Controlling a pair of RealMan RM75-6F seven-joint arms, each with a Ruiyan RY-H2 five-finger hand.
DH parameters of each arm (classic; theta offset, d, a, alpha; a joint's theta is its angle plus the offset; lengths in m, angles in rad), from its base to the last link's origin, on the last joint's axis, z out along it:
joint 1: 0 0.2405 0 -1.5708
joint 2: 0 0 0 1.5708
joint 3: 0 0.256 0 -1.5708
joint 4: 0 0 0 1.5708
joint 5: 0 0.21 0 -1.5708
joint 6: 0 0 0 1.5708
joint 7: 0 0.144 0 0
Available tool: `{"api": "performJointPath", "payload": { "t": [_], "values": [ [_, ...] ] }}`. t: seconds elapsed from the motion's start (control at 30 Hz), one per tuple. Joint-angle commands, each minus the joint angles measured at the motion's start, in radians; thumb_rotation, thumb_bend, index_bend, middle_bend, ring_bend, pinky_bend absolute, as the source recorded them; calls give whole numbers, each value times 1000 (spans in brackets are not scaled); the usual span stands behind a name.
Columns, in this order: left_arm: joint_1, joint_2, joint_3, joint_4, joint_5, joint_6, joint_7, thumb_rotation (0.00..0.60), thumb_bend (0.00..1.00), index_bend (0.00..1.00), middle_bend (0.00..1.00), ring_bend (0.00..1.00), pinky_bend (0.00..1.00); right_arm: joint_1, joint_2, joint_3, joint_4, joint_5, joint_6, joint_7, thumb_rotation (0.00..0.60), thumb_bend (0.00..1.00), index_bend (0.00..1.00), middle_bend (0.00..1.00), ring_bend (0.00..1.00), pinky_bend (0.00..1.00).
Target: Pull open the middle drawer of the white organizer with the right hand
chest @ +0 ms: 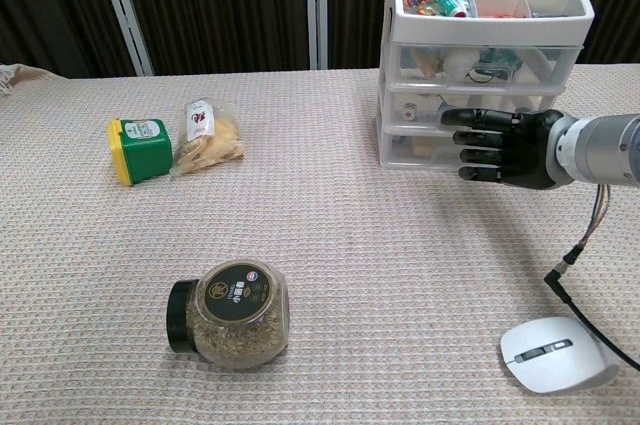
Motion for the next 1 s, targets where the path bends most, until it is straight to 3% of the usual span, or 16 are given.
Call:
{"api": "performJointPath", "payload": {
  "t": [0.03, 0.5, 0.8, 1.0],
  "values": [
    [0, 0, 0, 0, 0, 0, 0, 600, 288, 0, 0, 0, 0, -2, 0, 5, 2, 1, -8, 1, 600, 317, 184, 869, 894, 734],
    [1, -1, 1, 2, 3, 2, -1, 600, 288, 0, 0, 0, 0, -52, 10, 4, -60, -58, -36, 2, 600, 318, 218, 869, 894, 734],
    [0, -1, 0, 2, 2, 3, 2, 600, 288, 0, 0, 0, 0, -120, 23, 2, -128, -156, -33, 11, 600, 318, 222, 869, 894, 733],
    [0, -1, 1, 4, 5, 3, -1, 600, 288, 0, 0, 0, 0, -158, 46, -35, -198, -194, 17, -20, 600, 318, 115, 850, 880, 722]
  ]
}}
